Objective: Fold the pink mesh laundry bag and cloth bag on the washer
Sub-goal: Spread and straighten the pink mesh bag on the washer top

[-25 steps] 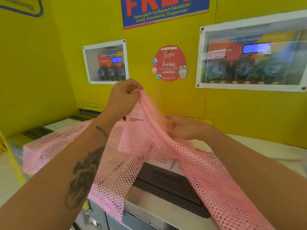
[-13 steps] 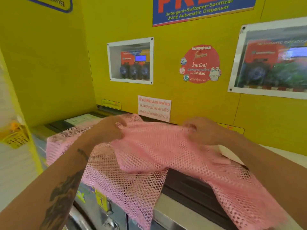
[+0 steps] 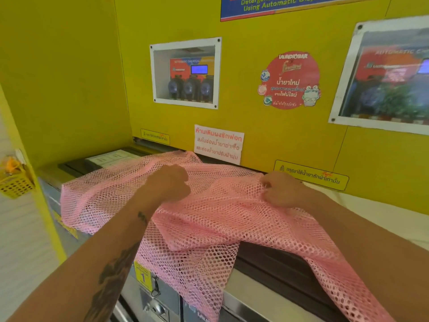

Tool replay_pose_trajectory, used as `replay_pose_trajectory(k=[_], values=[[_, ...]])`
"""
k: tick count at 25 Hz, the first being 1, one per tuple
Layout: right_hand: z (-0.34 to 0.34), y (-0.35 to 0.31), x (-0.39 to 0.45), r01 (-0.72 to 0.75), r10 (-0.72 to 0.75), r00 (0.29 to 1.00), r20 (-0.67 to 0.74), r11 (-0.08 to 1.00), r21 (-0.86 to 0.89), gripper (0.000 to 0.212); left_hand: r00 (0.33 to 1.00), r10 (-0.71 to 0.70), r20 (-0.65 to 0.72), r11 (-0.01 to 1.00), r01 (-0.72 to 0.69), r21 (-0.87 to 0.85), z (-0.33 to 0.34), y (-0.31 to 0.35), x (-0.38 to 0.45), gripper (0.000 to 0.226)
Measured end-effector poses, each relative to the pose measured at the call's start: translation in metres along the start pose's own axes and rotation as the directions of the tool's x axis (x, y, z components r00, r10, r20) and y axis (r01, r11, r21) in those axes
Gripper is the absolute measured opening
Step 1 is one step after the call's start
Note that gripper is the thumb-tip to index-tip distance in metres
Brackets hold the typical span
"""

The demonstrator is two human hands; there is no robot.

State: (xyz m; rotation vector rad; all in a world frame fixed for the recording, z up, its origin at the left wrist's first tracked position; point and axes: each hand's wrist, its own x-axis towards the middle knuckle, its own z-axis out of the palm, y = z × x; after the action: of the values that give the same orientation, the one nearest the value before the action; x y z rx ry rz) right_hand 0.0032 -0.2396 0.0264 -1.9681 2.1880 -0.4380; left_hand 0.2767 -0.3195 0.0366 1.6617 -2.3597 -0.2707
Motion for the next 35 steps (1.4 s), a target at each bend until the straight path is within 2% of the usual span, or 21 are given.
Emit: replay_pose_trajectory(k=[1,3,6,7,9,11,12,13,15,16,18,20,22,25,27,28,29,30,31,32,35], values=[[-0.003,-0.004,-0.003,0.050,-0.043,0.994,-0.104,0.997,0.062,0.030,0.994,0.020,-0.109,0.995,-0.030,-0.097,0.002,0.006,-0.001,0.038],[-0.013,-0.016,-0.009,0.174,-0.126,0.947,-0.294,0.974,0.143,0.018,0.929,0.140,-0.342,0.968,-0.201,-0.149,0.003,0.022,-0.002,0.033],[-0.030,-0.036,-0.017,0.294,-0.198,0.905,-0.376,0.931,0.218,0.017,0.868,0.274,-0.414,0.857,-0.416,-0.305,0.001,0.044,0.010,0.032],[-0.035,-0.042,-0.020,0.311,-0.203,0.913,-0.353,0.907,0.282,0.021,0.872,0.331,-0.361,0.820,-0.455,-0.347,0.000,0.052,0.013,0.038],[-0.043,-0.051,-0.028,0.289,-0.191,0.950,-0.247,0.836,0.466,0.025,0.881,0.454,-0.135,0.813,-0.471,-0.342,0.001,0.067,0.019,0.045],[-0.047,-0.049,-0.032,0.226,-0.172,0.974,-0.150,0.814,0.535,0.017,0.887,0.461,0.019,0.855,-0.439,-0.276,0.010,0.070,0.023,0.028],[-0.048,-0.044,-0.034,0.170,-0.156,0.985,-0.074,0.819,0.548,0.011,0.901,0.433,0.012,0.870,-0.414,-0.266,0.015,0.066,0.024,0.021],[-0.049,-0.035,-0.034,0.091,-0.136,0.990,0.037,0.816,0.571,0.009,0.912,0.408,-0.039,0.875,-0.403,-0.268,0.018,0.059,0.024,0.019],[-0.046,-0.016,-0.029,-0.115,-0.042,0.969,0.242,0.793,0.598,0.032,0.902,0.375,-0.213,0.860,-0.424,-0.282,0.018,0.043,0.020,0.009],[-0.041,-0.007,-0.024,-0.187,0.029,0.959,0.282,0.813,0.551,0.038,0.876,0.366,-0.315,0.844,-0.455,-0.284,0.015,0.035,0.016,0.004],[-0.031,-0.005,-0.019,-0.169,0.101,0.957,0.272,0.956,0.241,0.032,0.811,0.335,-0.479,0.834,-0.492,-0.250,0.004,0.023,0.010,0.006],[-0.019,-0.011,-0.016,-0.075,0.078,0.924,0.374,0.997,-0.025,0.032,0.754,0.309,-0.580,0.841,-0.501,-0.203,-0.007,0.014,0.003,0.006],[-0.013,-0.020,-0.017,-0.057,0.052,0.888,0.457,0.998,-0.002,0.031,0.696,0.282,-0.660,0.845,-0.507,-0.173,-0.014,0.001,0.000,0.006],[-0.013,-0.026,-0.014,-0.003,0.004,0.965,0.264,1.000,-0.006,0.025,0.660,0.219,-0.719,0.847,-0.494,-0.195,-0.022,-0.020,0.000,0.008],[-0.015,-0.034,-0.009,0.011,-0.006,0.996,-0.086,0.998,0.061,0.022,0.617,0.209,-0.758,0.882,-0.453,-0.126,-0.029,-0.031,-0.002,0.010],[-0.017,-0.037,-0.006,0.046,0.004,0.940,-0.341,0.990,0.137,0.021,0.590,0.210,-0.780,0.903,-0.424,-0.077,-0.033,-0.034,-0.003,0.011],[-0.020,-0.038,-0.002,0.126,0.005,0.817,-0.577,0.974,0.187,0.018,0.568,0.216,-0.794,0.917,-0.398,-0.035,-0.035,-0.036,-0.005,0.012],[-0.025,-0.040,-0.001,0.214,-0.001,0.694,-0.720,0.955,0.206,0.014,0.565,0.224,-0.794,0.926,-0.378,-0.009,-0.037,-0.038,-0.006,0.014],[-0.030,-0.042,0.001,0.290,-0.021,0.638,-0.770,0.933,0.215,0.011,0.597,0.231,-0.768,0.929,-0.371,-0.008,-0.037,-0.039,-0.006,0.015],[-0.032,-0.045,0.002,0.339,-0.060,0.651,-0.757,0.915,0.219,0.011,0.659,0.228,-0.717,0.929,-0.368,-0.044,-0.038,-0.040,-0.006,0.017],[-0.031,-0.057,0.001,0.332,-0.145,0.829,-0.540,0.905,0.266,0.017,0.928,0.144,-0.345,0.893,-0.272,-0.359,-0.041,-0.030,-0.018,0.031]])
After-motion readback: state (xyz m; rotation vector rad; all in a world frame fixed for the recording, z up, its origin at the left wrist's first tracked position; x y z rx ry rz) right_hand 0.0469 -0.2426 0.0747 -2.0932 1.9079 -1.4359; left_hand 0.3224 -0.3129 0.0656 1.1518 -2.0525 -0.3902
